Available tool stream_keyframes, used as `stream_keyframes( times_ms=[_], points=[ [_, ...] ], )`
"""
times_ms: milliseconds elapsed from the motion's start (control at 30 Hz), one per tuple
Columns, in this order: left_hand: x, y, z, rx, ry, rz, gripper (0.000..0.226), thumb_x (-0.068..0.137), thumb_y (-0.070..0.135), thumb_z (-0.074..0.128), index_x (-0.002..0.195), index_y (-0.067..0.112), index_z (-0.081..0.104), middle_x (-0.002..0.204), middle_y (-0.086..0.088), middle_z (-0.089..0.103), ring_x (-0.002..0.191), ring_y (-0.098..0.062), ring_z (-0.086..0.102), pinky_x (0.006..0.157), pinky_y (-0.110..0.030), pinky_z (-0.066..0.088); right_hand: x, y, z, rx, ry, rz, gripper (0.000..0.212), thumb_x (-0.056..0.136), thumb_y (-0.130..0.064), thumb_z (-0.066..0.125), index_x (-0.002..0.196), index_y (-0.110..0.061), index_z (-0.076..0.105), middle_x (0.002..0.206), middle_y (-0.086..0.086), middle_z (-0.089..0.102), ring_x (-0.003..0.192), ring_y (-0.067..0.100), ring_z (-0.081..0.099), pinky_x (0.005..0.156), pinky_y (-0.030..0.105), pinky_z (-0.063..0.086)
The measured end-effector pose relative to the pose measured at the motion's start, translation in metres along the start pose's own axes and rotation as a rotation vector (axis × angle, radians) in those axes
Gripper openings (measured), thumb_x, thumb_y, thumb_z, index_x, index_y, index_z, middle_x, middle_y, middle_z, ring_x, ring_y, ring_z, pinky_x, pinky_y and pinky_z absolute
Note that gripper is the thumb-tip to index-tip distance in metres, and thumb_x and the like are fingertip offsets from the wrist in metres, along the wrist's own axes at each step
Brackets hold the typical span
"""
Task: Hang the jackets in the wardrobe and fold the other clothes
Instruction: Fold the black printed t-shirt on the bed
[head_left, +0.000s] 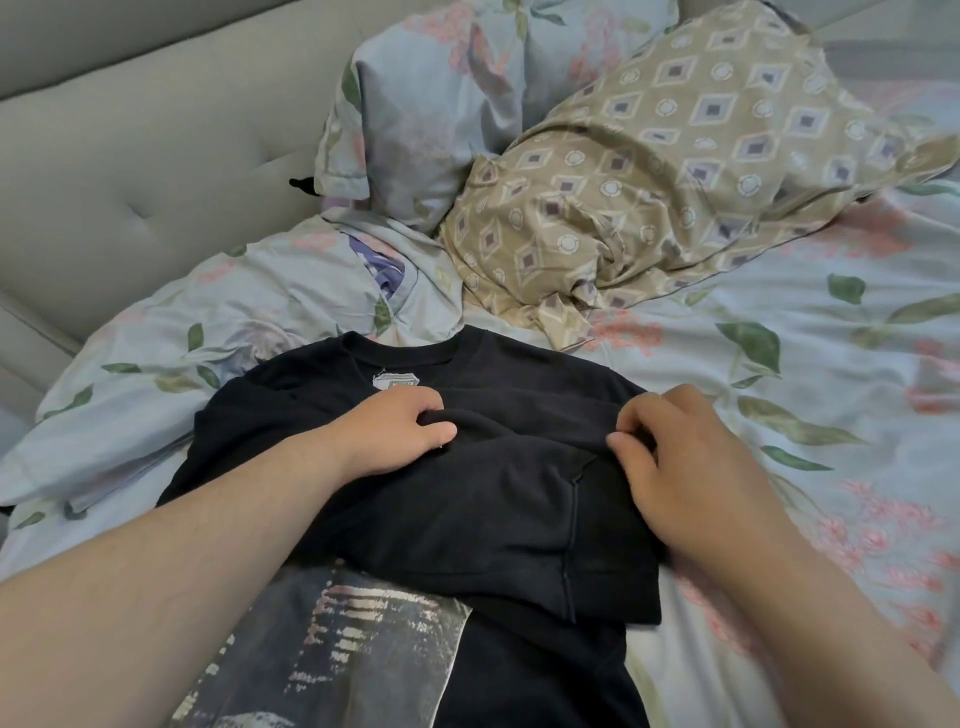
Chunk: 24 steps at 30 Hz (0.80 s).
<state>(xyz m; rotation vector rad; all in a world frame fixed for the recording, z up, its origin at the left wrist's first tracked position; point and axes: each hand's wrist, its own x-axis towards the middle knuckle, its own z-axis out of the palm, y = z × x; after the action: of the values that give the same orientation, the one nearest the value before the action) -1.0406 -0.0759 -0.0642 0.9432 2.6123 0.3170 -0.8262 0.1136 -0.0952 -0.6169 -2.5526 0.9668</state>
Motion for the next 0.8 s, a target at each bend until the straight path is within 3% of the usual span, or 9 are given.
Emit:
stream_keyframes(
  times_ms=[67, 133, 233, 367, 467, 600, 667, 733, 800],
  points=[
    [-0.001, -0.003, -0.001, -0.036, 0.004, -0.016, 0.029, 0.084, 0.044, 0.067, 0.068, 0.023, 0.058, 0.068, 0.012, 0.059, 0.067, -0.006, 0.056, 0.061, -0.024, 0.038, -0.001, -0.004, -0.004, -0.114, -0.137, 0.034, 0.035, 0.079, -0.069, 0.047, 0.082, -0.034, 0.048, 0.088, -0.013, 0.049, 0.075, 0.009, 0.053, 0.061, 0.029, 0.041],
    [-0.002, -0.007, -0.005, -0.054, -0.061, -0.061, 0.032, 0.076, 0.046, 0.066, 0.059, 0.022, 0.054, 0.058, 0.012, 0.052, 0.062, -0.009, 0.052, 0.06, -0.027, 0.037, -0.002, -0.006, -0.006, -0.24, -0.27, 0.043, 0.044, 0.071, -0.078, 0.044, 0.081, -0.035, 0.044, 0.084, -0.013, 0.051, 0.073, 0.005, 0.051, 0.056, 0.024, 0.033],
    [-0.001, -0.018, -0.017, 0.099, -0.125, -0.121, 0.026, 0.067, 0.041, 0.061, 0.058, 0.018, 0.052, 0.059, 0.008, 0.053, 0.066, -0.015, 0.055, 0.064, -0.033, 0.041, -0.002, -0.006, -0.01, -0.232, -0.352, 0.052, 0.039, 0.076, -0.07, 0.054, 0.084, -0.033, 0.045, 0.087, -0.012, 0.054, 0.077, 0.006, 0.052, 0.059, 0.024, 0.036],
    [0.006, -0.035, -0.019, 0.173, -0.033, -0.136, 0.021, 0.081, 0.04, 0.072, 0.072, 0.022, 0.064, 0.076, 0.005, 0.065, 0.076, -0.01, 0.06, 0.066, -0.029, 0.043, -0.002, -0.003, -0.023, -0.146, -0.432, 0.047, 0.024, 0.081, -0.047, 0.067, 0.086, -0.033, 0.048, 0.089, -0.012, 0.056, 0.078, 0.003, 0.052, 0.062, 0.02, 0.037],
    [0.014, -0.037, -0.019, 0.15, 0.141, -0.128, 0.029, 0.074, 0.043, 0.079, 0.074, 0.025, 0.057, 0.077, 0.007, 0.061, 0.076, -0.01, 0.057, 0.065, -0.03, 0.04, -0.002, -0.003, -0.024, -0.107, -0.397, 0.053, 0.019, 0.084, -0.04, 0.065, 0.08, -0.03, 0.049, 0.081, -0.008, 0.06, 0.073, 0.005, 0.053, 0.061, 0.02, 0.038],
    [0.022, -0.039, -0.019, 0.179, 0.253, -0.18, 0.03, 0.077, 0.041, 0.077, 0.076, 0.028, 0.051, 0.08, 0.011, 0.054, 0.093, -0.026, 0.059, 0.083, -0.038, 0.045, -0.001, 0.0, -0.016, -0.151, -0.365, 0.07, 0.025, 0.084, -0.049, 0.061, 0.077, -0.027, 0.05, 0.076, -0.008, 0.059, 0.068, 0.005, 0.053, 0.057, 0.025, 0.037],
    [0.021, -0.038, -0.017, 0.216, 0.31, -0.233, 0.021, 0.081, 0.04, 0.073, 0.088, 0.028, 0.057, 0.095, 0.004, 0.056, 0.107, -0.032, 0.055, 0.089, -0.041, 0.041, 0.001, 0.0, -0.009, -0.109, -0.319, 0.07, 0.027, 0.086, -0.04, 0.061, 0.071, -0.023, 0.048, 0.071, -0.005, 0.056, 0.065, 0.007, 0.051, 0.054, 0.025, 0.033],
    [0.014, -0.035, -0.01, 0.237, 0.415, -0.272, 0.033, 0.084, 0.037, 0.071, 0.112, 0.022, 0.06, 0.117, -0.007, 0.052, 0.117, -0.035, 0.046, 0.097, -0.044, 0.038, 0.003, -0.001, -0.002, 0.025, -0.15, 0.12, 0.023, 0.09, -0.034, 0.06, 0.072, -0.024, 0.049, 0.074, -0.006, 0.057, 0.067, 0.005, 0.051, 0.055, 0.024, 0.032],
    [-0.002, -0.024, 0.001, 0.208, 0.597, -0.19, 0.044, 0.085, 0.038, 0.066, 0.122, 0.015, 0.058, 0.127, -0.012, 0.049, 0.122, -0.037, 0.042, 0.103, -0.046, 0.035, 0.004, -0.002, 0.004, 0.095, 0.013, 0.18, 0.014, 0.092, -0.032, 0.058, 0.081, -0.027, 0.052, 0.084, -0.01, 0.058, 0.073, 0.004, 0.051, 0.056, 0.022, 0.032]
  ],
)
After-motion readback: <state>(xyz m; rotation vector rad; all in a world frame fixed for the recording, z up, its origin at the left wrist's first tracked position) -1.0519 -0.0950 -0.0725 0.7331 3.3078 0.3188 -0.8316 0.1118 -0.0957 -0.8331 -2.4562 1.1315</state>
